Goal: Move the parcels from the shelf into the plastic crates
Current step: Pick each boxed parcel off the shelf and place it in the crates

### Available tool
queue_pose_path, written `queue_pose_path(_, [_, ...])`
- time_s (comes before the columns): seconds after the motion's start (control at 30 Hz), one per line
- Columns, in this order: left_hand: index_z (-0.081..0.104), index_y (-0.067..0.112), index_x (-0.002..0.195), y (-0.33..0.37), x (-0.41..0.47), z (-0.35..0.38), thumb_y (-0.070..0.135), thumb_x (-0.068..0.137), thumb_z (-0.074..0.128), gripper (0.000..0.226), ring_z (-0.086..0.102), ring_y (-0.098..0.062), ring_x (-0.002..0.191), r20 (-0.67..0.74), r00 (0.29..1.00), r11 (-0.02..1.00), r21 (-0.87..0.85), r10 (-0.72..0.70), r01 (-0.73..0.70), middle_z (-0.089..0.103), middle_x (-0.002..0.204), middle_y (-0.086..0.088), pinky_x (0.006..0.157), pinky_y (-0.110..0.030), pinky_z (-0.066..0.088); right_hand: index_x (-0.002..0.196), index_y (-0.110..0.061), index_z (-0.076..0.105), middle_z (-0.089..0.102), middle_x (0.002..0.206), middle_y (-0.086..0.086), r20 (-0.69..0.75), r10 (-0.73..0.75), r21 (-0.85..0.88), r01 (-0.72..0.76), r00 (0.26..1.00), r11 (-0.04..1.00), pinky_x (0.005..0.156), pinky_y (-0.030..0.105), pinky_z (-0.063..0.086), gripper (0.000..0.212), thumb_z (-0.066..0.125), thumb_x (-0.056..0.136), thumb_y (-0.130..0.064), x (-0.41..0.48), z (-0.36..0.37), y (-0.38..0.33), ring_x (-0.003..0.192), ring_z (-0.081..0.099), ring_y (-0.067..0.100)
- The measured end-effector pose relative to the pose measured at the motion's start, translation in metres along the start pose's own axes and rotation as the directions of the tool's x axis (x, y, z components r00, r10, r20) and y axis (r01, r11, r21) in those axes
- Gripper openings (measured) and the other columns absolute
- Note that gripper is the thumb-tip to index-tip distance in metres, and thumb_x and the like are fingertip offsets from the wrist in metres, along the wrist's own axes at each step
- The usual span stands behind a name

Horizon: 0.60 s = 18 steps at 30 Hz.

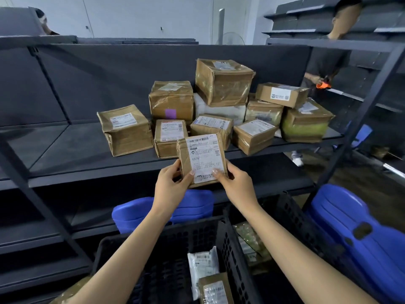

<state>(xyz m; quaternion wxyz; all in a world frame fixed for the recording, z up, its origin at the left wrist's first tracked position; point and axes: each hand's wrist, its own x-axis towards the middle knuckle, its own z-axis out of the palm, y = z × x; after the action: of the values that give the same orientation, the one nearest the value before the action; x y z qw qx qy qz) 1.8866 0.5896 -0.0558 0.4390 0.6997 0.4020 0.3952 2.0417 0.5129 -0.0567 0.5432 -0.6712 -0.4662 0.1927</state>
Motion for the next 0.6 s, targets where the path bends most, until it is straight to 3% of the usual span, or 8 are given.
queue_pose_path(0.1, [0.06,0.025,0.119,0.005,-0.007,0.036,0.022,0.085,0.069,0.035,0.064,-0.012,0.106,0.027,0.999,0.997,-0.057,-0.041,0.043,0.067,0.116,0.001,0.094,-0.036,0.053,0.134,-0.024,0.055,0.065,0.116,-0.012,-0.052,0.057,-0.004,-0.057,0.997,0.998,0.074,0.001,0.04,0.038,0.055,0.096,-0.027,-0.001,-0.028,0.02,0.1,0.056,-0.003])
queue_pose_path(0.17, [0.056,0.014,0.122,0.006,-0.012,0.065,0.014,0.084,0.071,0.041,0.061,-0.014,0.112,0.008,0.997,0.993,-0.088,-0.074,0.074,0.065,0.119,0.0,0.094,-0.031,0.051,0.134,-0.024,0.055,0.065,0.118,-0.011,-0.075,0.101,-0.004,-0.101,0.992,0.995,0.073,0.004,0.041,0.038,0.053,0.096,-0.029,-0.003,-0.049,0.037,0.1,0.055,-0.002])
queue_pose_path(0.27, [0.054,0.008,0.122,0.004,-0.019,0.112,0.015,0.083,0.073,0.044,0.06,-0.013,0.112,0.033,0.996,0.994,-0.06,-0.085,0.087,0.064,0.119,0.0,0.088,-0.02,0.049,0.134,-0.023,0.055,0.065,0.114,-0.012,-0.088,0.151,-0.014,-0.153,0.985,0.988,0.068,0.003,0.041,0.038,0.052,0.097,-0.031,-0.008,-0.084,0.066,0.1,0.057,0.001])
queue_pose_path(0.37, [0.055,0.01,0.127,0.002,-0.026,0.161,0.018,0.083,0.073,0.048,0.061,-0.01,0.111,0.047,0.993,0.993,-0.026,-0.113,0.114,0.065,0.12,0.002,0.089,-0.018,0.048,0.131,-0.021,0.057,0.066,0.113,-0.009,-0.083,0.179,-0.064,-0.185,0.98,0.981,0.065,0.003,0.041,0.036,0.051,0.097,-0.03,-0.011,-0.122,0.099,0.099,0.059,0.006])
queue_pose_path(0.5, [0.054,0.013,0.133,0.001,-0.035,0.221,0.019,0.086,0.07,0.051,0.061,-0.01,0.11,0.058,0.988,0.989,0.025,-0.144,0.143,0.066,0.121,0.001,0.09,-0.017,0.045,0.131,-0.02,0.057,0.066,0.121,-0.004,-0.044,0.206,-0.12,-0.209,0.978,0.97,0.083,0.021,0.044,0.036,0.051,0.097,-0.029,-0.009,-0.163,0.143,0.11,0.06,0.013])
queue_pose_path(0.6, [0.05,0.019,0.138,-0.004,-0.042,0.263,0.022,0.088,0.066,0.052,0.062,-0.007,0.104,0.067,0.982,0.983,0.069,-0.176,0.171,0.067,0.118,0.005,0.086,-0.014,0.046,0.134,-0.021,0.054,0.065,0.122,-0.006,0.005,0.222,-0.158,-0.218,0.975,0.963,0.086,0.022,0.044,0.037,0.051,0.097,-0.026,-0.003,-0.191,0.17,0.111,0.059,0.012])
